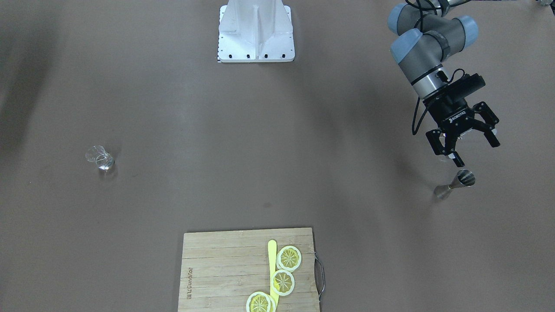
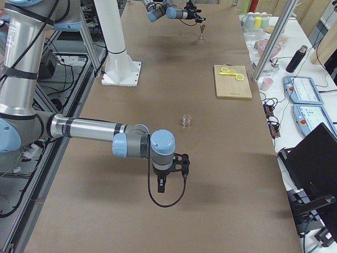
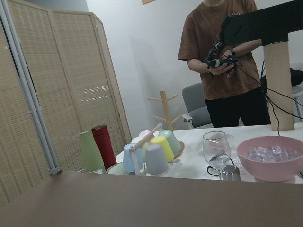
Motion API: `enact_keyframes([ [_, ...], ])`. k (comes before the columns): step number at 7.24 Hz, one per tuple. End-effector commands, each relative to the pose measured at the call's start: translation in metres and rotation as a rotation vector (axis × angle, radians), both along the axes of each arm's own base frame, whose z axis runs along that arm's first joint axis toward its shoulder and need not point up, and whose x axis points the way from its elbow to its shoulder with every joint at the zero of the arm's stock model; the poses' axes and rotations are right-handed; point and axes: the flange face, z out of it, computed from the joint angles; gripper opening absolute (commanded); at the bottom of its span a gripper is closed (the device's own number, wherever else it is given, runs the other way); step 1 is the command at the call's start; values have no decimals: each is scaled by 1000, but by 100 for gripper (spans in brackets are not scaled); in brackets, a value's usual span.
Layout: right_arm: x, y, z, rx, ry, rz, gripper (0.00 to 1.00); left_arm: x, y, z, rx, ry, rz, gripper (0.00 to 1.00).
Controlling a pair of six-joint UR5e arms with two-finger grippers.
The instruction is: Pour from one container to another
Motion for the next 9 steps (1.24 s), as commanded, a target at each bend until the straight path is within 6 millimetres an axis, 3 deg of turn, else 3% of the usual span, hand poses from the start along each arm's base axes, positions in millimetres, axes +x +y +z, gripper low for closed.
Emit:
enact_keyframes([
  [1,0,-4,-4,11,0,0,100,1,9,-14,-61,-75,167,97],
  [2,0,-8,-7,20,2,-1,100,8,15,-13,-86,-96,238,97],
  [6,0,-9,-6,21,0,-3,100,22,33,-45,-148,-112,729,97],
  [9,0,-8,-4,16,2,-3,100,-15,7,-60,-138,-103,1083,95],
])
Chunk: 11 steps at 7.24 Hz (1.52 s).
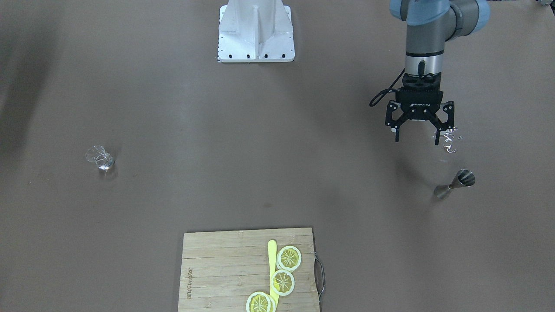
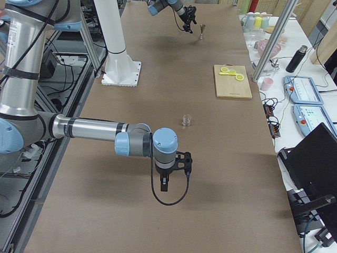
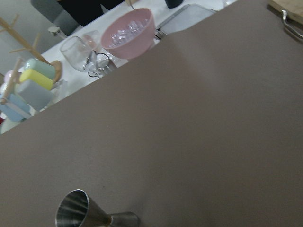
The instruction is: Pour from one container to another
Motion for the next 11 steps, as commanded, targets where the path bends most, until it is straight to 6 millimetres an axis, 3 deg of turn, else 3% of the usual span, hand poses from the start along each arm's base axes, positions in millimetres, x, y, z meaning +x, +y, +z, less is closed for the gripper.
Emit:
enact_keyframes([
  [1,0,1,2,-5,0,0,100,-37,-22,-11,1,31,228,95],
  [3,0,1,2,-6,0,0,100,-109,-56,3,-9,53,333,96],
  [4,0,1,2,-8,0,0,100,-158,-77,25,-23,47,355,97],
  [6,0,2,4,-16,0,0,100,-247,-99,70,-143,86,282,98],
  [7,0,2,4,-14,0,0,100,-291,-91,100,-239,107,213,98],
  [9,0,1,4,-9,1,0,100,-340,-65,153,-338,115,120,98],
  [10,0,1,3,-8,1,0,100,-360,-57,178,-386,120,78,98],
  [11,0,1,4,-10,1,1,100,-365,-35,204,-440,124,68,98],
])
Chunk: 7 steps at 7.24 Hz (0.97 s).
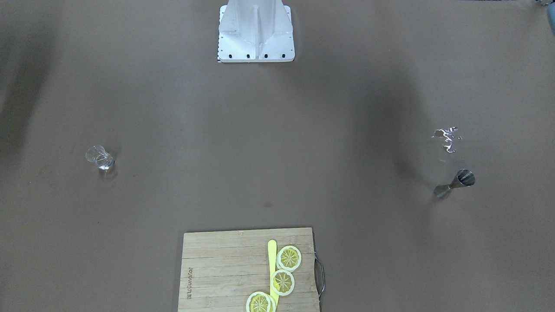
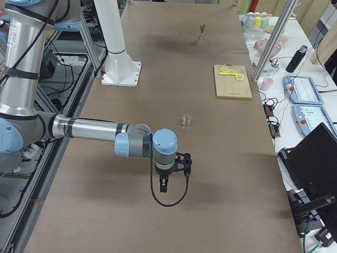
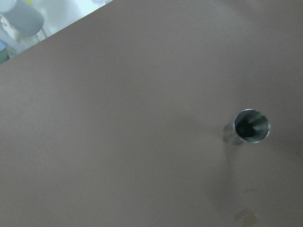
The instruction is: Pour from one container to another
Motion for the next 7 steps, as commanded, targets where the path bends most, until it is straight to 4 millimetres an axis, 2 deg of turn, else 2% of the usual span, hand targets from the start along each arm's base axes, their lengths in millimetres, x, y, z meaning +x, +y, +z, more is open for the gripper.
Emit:
enact_keyframes([
  [1,0,0,0,-1,0,1,100,-10,37,45,-117,64,-15,98],
  [3,0,-1,-3,6,-1,2,100,-5,49,57,-251,191,7,98],
  [4,-1,-1,-2,5,0,-1,100,-12,55,64,-283,192,-10,98],
  [5,0,-1,0,2,2,-1,100,-19,76,81,-315,194,-25,98],
  [7,0,-1,1,3,23,-4,100,-30,92,92,-336,198,-52,98],
])
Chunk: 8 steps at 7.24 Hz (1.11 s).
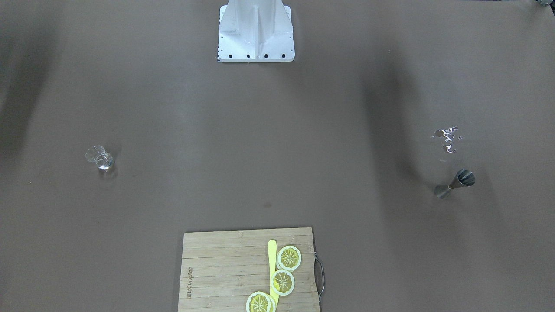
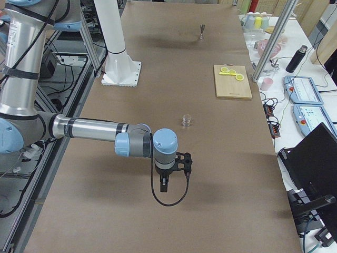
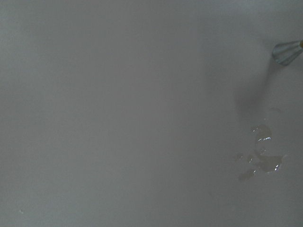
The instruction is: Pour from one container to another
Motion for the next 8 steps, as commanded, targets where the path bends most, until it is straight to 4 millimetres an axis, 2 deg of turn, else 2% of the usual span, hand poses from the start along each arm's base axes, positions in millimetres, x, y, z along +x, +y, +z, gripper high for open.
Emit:
enact_keyframes([
  [1,1,0,3,-2,20,-2,100,-14,22,17,-37,2,-33,98],
  [4,2,0,3,0,38,-1,100,-14,22,14,-35,2,-34,98],
  [6,2,-2,-2,10,31,0,100,-15,25,32,-75,-5,-42,98],
  [8,2,-2,-1,14,37,-8,100,-14,25,32,-74,1,-41,98],
])
